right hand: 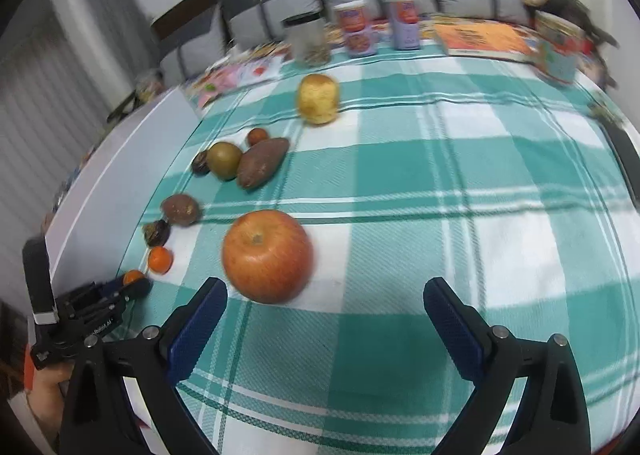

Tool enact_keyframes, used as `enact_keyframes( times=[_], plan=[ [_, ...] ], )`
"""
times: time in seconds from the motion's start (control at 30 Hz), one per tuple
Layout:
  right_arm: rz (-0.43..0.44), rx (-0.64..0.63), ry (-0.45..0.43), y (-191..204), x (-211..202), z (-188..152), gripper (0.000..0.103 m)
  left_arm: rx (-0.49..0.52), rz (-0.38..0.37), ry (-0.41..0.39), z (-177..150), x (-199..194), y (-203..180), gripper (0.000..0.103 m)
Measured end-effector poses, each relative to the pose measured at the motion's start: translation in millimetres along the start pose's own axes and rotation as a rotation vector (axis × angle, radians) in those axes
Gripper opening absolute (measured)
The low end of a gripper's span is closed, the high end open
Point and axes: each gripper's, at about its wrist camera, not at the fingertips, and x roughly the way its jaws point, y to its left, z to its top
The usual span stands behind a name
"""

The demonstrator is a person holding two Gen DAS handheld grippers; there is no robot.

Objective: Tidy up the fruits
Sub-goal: 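Carry the apple and mandarin over the white box with both grippers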

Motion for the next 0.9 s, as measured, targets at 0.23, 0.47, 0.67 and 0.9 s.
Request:
enact_keyframes(
  times=[0.23,0.47,0.67,0.9],
  plan=[
    [-0.033,-0.256,0.148,51.5,55.5,23.8,0.092,-0.025,-0.053,0.025,0.7,-12.6,-13.7,0.027],
    [-0.026,-0.189,0.249,51.3,60.2,34.1,0.068,-0.096,-0.114,0.027,4.8,-45.9,-7.5,0.027],
    [0.174,-0.177,0.183,91.8,3.0,68.9,0.068,-0.124,-0.162,-0.078,42.5,-129.3,20.8,0.027],
    [0.427,-0.292,0.161,228.5,-19.3,101.8,0.068,-0.251,0.035,-0.093,61.9,-159.5,123.0,0.027]
  ],
)
